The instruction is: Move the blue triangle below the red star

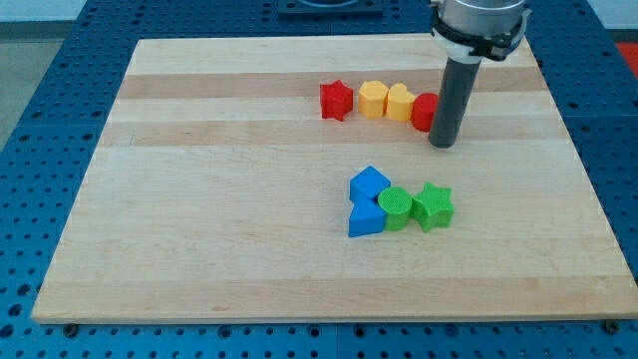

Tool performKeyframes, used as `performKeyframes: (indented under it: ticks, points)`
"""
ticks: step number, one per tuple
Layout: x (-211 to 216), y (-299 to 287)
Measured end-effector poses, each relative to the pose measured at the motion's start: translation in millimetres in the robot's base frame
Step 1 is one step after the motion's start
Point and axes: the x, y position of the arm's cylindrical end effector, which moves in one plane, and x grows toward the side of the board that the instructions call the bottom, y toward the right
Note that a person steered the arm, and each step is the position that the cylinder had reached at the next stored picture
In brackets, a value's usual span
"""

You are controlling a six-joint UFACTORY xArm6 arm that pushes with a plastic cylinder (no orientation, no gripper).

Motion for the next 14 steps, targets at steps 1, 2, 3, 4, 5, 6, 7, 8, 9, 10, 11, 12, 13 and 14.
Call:
performKeyframes:
  ticks: [1, 2, 3, 4, 5, 6, 7, 8, 9, 10, 11, 12, 13, 14]
  points:
    - [-4.8, 0.0]
    - [-14.5, 0.0]
    - [-23.6, 0.0]
    - [-25.5, 0.0]
    - [-20.1, 0.0]
    - [10.8, 0.4]
    - [27.7, 0.3]
    - [35.0, -22.8]
    - [49.8, -41.1]
    - [70.1, -43.2]
    - [68.7, -43.2]
    - [44.3, -23.5]
    - [70.3, 24.9]
    - [144.3, 48.4]
